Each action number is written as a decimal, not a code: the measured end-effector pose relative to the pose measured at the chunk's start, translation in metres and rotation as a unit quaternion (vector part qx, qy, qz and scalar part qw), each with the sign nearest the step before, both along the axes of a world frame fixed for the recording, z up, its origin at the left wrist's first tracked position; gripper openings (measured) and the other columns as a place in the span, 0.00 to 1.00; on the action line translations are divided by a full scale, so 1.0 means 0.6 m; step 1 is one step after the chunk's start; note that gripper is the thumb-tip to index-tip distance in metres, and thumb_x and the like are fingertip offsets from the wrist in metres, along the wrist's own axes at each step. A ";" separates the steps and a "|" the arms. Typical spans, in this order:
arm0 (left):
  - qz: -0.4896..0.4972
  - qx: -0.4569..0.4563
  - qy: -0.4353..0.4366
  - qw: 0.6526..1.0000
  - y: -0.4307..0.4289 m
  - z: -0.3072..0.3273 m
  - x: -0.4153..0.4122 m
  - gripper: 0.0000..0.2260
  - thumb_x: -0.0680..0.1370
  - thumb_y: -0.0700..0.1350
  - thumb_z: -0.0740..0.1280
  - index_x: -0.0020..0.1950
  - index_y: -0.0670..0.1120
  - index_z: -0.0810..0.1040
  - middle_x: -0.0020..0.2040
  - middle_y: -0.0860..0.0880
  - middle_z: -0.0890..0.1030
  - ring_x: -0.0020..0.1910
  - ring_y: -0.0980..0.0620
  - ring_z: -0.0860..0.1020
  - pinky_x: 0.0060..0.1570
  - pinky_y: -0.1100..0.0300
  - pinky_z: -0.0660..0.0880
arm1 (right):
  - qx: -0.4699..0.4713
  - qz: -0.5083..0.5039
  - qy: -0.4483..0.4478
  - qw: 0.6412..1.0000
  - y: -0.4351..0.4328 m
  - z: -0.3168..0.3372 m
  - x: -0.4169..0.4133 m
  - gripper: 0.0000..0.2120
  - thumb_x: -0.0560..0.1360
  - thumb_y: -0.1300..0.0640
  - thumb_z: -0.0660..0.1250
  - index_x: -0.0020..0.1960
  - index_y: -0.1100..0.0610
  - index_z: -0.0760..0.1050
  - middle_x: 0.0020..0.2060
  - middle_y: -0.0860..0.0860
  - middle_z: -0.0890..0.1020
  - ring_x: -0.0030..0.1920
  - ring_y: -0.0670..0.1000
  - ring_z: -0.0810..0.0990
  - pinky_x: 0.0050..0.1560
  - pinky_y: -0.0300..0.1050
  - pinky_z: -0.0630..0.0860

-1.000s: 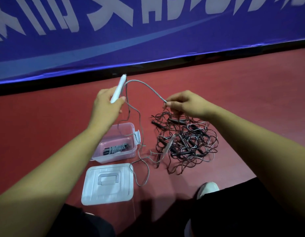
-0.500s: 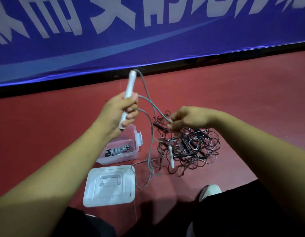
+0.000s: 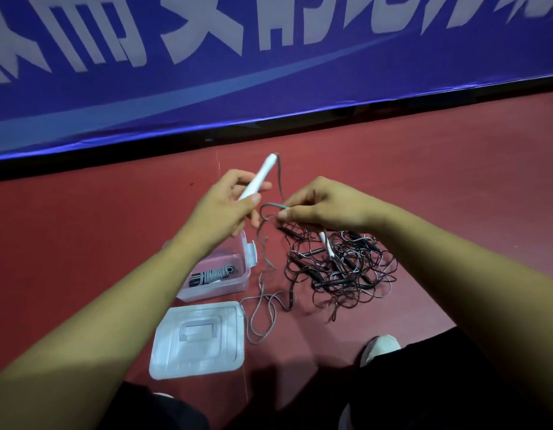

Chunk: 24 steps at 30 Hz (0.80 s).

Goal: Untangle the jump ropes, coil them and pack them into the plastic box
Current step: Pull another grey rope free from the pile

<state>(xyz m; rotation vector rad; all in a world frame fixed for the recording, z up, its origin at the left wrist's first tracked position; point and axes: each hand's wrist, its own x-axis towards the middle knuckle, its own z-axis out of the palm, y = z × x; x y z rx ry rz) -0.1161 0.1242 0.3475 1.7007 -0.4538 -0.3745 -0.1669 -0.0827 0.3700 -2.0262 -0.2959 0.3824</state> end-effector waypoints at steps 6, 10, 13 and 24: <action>-0.086 0.105 0.099 0.986 0.000 -0.002 -0.005 0.10 0.80 0.45 0.67 0.51 0.38 0.75 0.35 0.46 0.79 0.24 0.57 0.66 0.18 0.68 0.58 | -0.088 0.020 -0.014 0.996 -0.020 -0.012 0.006 0.09 0.79 0.57 0.68 0.48 0.62 0.82 0.28 0.51 0.73 0.27 0.45 0.68 0.28 0.36 0.65; -0.039 -0.060 0.150 0.986 0.002 0.006 -0.002 0.05 0.80 0.41 0.64 0.44 0.44 0.73 0.30 0.51 0.71 0.23 0.56 0.62 0.16 0.68 0.57 | -0.146 0.030 0.046 0.988 -0.055 -0.048 0.011 0.07 0.80 0.58 0.66 0.47 0.60 0.79 0.36 0.46 0.77 0.34 0.39 0.72 0.39 0.31 0.69; -0.015 -0.197 0.187 0.962 0.013 0.014 0.002 0.03 0.78 0.40 0.63 0.46 0.45 0.70 0.30 0.50 0.68 0.24 0.56 0.62 0.16 0.68 0.55 | -0.147 0.020 0.102 0.984 -0.082 -0.079 0.017 0.05 0.80 0.61 0.64 0.49 0.62 0.78 0.37 0.46 0.77 0.34 0.36 0.72 0.41 0.29 0.68; 0.191 0.056 0.047 0.979 0.043 -0.011 0.033 0.07 0.78 0.33 0.66 0.47 0.45 0.72 0.50 0.42 0.80 0.24 0.56 0.78 0.18 0.66 0.60 | -0.089 -0.086 -0.048 0.991 -0.046 -0.042 0.024 0.04 0.74 0.56 0.74 0.45 0.57 0.85 0.30 0.50 0.81 0.29 0.43 0.73 0.32 0.35 0.71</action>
